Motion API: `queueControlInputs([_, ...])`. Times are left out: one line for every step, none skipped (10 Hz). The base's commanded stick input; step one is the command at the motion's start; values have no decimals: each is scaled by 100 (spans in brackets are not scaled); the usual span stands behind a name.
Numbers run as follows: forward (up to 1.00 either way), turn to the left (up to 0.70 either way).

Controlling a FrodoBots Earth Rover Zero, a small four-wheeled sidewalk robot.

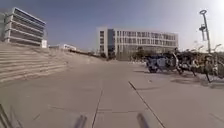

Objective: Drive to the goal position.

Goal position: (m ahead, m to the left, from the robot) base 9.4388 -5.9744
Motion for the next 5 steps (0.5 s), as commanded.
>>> queueControlInputs([100,0])
queueControlInputs([100,0])
queueControlInputs([100,0])
queueControlInputs([100,0])
queueControlInputs([100,0])
